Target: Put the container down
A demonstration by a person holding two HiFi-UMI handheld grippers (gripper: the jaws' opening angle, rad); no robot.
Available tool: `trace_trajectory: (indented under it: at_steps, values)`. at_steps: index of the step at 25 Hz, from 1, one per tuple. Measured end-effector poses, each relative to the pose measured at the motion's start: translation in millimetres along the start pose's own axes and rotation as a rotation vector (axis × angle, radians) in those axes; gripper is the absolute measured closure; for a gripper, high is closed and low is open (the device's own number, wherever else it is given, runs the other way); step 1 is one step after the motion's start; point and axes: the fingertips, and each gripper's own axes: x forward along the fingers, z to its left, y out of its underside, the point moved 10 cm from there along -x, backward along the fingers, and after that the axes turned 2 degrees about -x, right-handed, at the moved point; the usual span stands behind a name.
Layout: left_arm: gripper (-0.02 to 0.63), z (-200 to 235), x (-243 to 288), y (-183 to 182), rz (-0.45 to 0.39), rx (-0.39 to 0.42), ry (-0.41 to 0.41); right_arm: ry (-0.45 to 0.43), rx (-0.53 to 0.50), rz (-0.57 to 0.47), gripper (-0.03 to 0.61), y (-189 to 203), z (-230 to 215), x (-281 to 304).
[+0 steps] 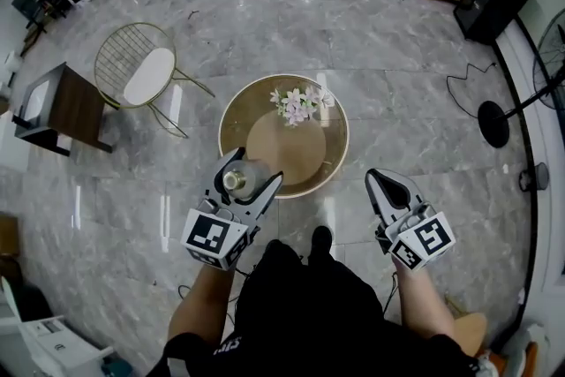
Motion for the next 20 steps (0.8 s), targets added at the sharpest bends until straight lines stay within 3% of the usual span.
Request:
trace_trajectory:
  at_steps: [8, 20]
  values:
    - [0.265, 8, 34, 20, 0.044, -0.035, -0.023, -0.053, 0.032, 0.058, 0.563, 15, -27, 30]
    - [0.265, 56, 63, 84, 0.114, -0.029, 0.005, -0.117, 0.06, 0.144, 0.563, 65, -15, 111]
